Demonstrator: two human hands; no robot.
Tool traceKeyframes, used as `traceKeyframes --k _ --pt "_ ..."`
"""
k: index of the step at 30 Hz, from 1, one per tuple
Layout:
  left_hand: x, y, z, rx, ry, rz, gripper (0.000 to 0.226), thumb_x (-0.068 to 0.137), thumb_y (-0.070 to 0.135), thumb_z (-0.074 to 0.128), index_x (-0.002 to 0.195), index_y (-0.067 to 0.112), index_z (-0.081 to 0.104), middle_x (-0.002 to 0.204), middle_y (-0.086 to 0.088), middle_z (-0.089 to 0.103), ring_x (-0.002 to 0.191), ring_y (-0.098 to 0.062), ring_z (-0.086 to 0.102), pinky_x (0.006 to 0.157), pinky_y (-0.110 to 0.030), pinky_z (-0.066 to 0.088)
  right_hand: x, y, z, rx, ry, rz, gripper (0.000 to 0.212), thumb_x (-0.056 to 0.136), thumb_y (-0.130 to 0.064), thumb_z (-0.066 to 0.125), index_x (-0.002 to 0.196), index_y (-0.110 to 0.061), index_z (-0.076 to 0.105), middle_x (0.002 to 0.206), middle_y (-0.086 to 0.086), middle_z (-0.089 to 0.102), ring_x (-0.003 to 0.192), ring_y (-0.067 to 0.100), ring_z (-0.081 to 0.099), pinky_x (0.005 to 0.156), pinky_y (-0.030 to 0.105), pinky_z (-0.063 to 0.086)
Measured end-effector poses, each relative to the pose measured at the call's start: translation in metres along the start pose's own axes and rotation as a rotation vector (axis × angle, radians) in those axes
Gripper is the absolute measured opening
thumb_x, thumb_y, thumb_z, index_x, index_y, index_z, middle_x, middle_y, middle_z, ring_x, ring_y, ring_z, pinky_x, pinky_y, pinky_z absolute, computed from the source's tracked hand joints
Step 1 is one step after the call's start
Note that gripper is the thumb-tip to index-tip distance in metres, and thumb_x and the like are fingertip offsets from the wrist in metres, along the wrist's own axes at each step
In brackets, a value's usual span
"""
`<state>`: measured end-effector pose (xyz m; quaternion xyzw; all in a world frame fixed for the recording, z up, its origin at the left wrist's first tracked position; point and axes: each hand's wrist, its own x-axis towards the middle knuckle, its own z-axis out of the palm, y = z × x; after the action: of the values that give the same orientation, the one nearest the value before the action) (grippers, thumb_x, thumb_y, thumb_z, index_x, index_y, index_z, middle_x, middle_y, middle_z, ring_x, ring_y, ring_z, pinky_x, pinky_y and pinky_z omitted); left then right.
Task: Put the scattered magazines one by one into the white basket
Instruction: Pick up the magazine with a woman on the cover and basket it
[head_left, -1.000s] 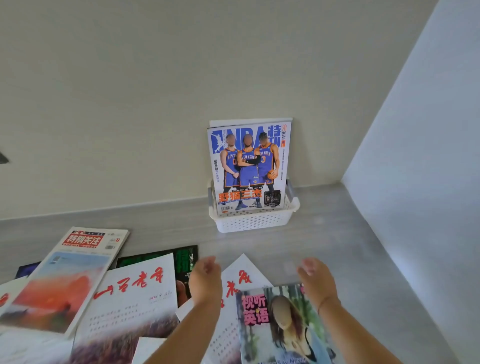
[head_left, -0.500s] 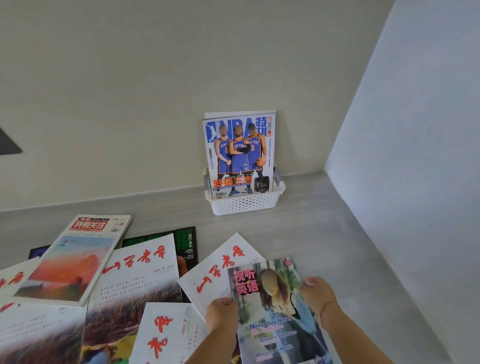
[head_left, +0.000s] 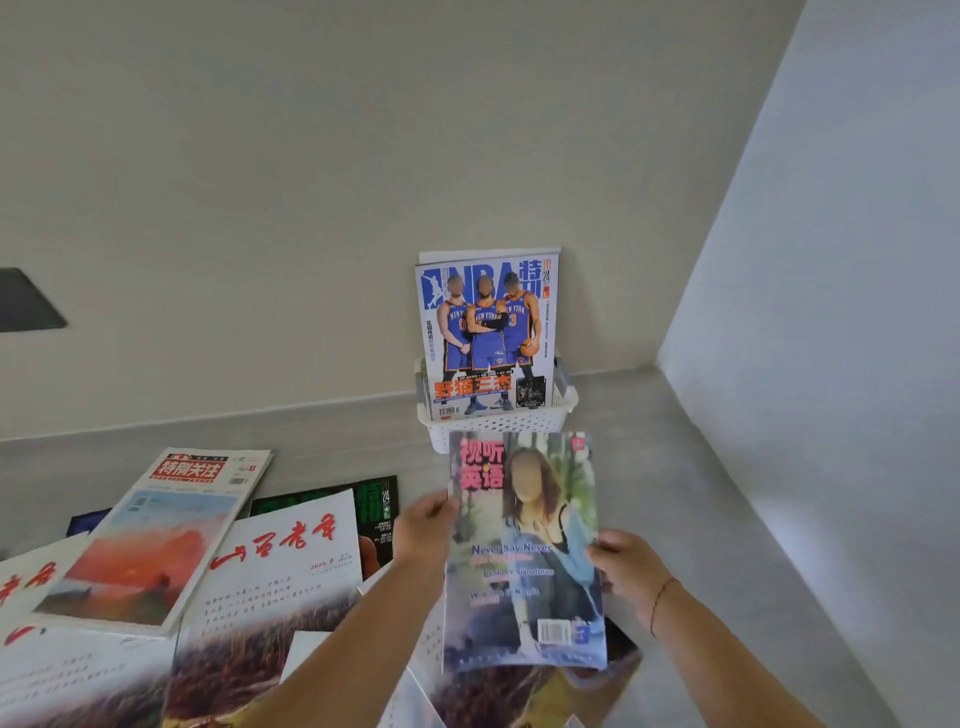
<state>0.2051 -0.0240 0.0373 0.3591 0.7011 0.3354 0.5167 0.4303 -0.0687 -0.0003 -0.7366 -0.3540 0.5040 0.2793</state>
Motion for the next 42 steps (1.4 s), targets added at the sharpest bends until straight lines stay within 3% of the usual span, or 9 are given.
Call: traceKeyframes --k 7,10,13,17,25,29,33,38,42 --pt "0.058 0.07 -0.005 -0.05 -0.028 0.157 0.027 0.088 0.002 0.053 0.065 0.011 0.061 0.078 -0.013 0.056 0.079 -0.018 0.048 0.075 -0.033 0.039 0.056 -0.106 -0.01 0.107 0.127 -0.333 0.025 0.088 0.001 0.054 0.068 -0.014 0.062 0.054 0.0 0.053 0.047 0.006 0.045 0.045 0.018 0.038" --pt "0.08 0.103 -0.008 -0.094 0.032 0.253 0.031 0.085 -0.006 0.051 0.068 0.014 0.065 0.074 -0.008 0.058 0.073 -0.018 0.05 0.074 -0.031 0.044 0.081 -0.152 -0.015 0.108 0.166 -0.419 0.016 0.09 -0.001 0.052 0.077 -0.003 0.06 0.056 0.004 0.049 0.041 0.003 0.044 0.042 0.016 0.037" --pt "0.1 0.142 -0.009 -0.132 0.121 0.342 0.038 0.083 -0.006 0.052 0.068 0.022 0.072 0.066 -0.003 0.065 0.066 -0.02 0.057 0.074 -0.031 0.055 0.104 -0.189 -0.016 0.091 0.212 -0.5 0.02 0.091 -0.003 0.049 0.085 0.016 0.053 0.067 0.013 0.045 0.059 0.018 0.041 0.054 0.027 0.034" --pt "0.126 0.178 0.002 -0.14 0.215 0.422 0.024 0.085 0.002 0.056 0.086 0.017 0.075 0.071 -0.004 0.066 0.063 -0.018 0.056 0.08 -0.034 0.055 0.129 -0.225 -0.011 0.058 0.226 -0.547 0.021 0.093 -0.007 0.045 0.077 0.004 0.053 0.068 0.013 0.04 0.063 0.018 0.037 0.056 0.026 0.033" --pt "0.168 0.159 0.018 -0.02 0.316 0.338 0.025 0.09 0.006 0.053 0.105 0.011 0.072 0.1 -0.007 0.073 0.088 -0.026 0.067 0.079 -0.029 0.052 0.176 -0.219 -0.003 -0.032 0.248 -0.461 0.024 0.093 -0.01 0.048 0.082 0.008 0.058 0.069 0.014 0.049 0.066 0.019 0.043 0.06 0.029 0.039" --pt "0.182 0.134 0.023 0.003 0.328 0.244 0.026 0.09 0.007 0.053 0.107 0.012 0.072 0.105 -0.009 0.073 0.093 -0.029 0.067 0.084 -0.036 0.055 0.19 -0.201 0.005 -0.09 0.27 -0.397 0.022 0.09 -0.01 0.052 0.077 0.006 0.058 0.068 0.014 0.051 0.067 0.021 0.05 0.066 0.031 0.045" --pt "0.19 0.128 0.025 0.008 0.342 0.207 0.027 0.089 0.006 0.051 0.097 0.015 0.074 0.099 -0.009 0.074 0.089 -0.028 0.067 0.08 -0.036 0.056 0.196 -0.193 0.013 -0.13 0.299 -0.355 0.019 0.09 -0.013 0.053 0.076 -0.002 0.06 0.073 0.014 0.062 0.081 0.035 0.067 0.078 0.042 0.056" --pt "0.197 0.136 0.026 0.031 0.342 0.2 0.017 0.088 0.011 0.057 0.093 0.016 0.072 0.09 -0.007 0.074 0.066 -0.018 0.061 0.056 -0.025 0.046 0.2 -0.198 0.014 -0.047 0.374 -0.346 0.011 0.088 -0.014 0.058 0.093 -0.01 0.067 0.094 0.007 0.072 0.087 0.026 0.069 0.084 0.044 0.056" --pt "0.202 0.136 0.024 0.081 0.369 0.185 0.017 0.087 0.012 0.058 0.096 0.012 0.072 0.093 -0.008 0.074 0.075 -0.022 0.062 0.066 -0.028 0.049 0.198 -0.201 0.017 -0.04 0.422 -0.353 0.009 0.087 -0.015 0.059 0.089 -0.013 0.068 0.091 0.003 0.073 0.084 0.022 0.068 0.082 0.039 0.056"
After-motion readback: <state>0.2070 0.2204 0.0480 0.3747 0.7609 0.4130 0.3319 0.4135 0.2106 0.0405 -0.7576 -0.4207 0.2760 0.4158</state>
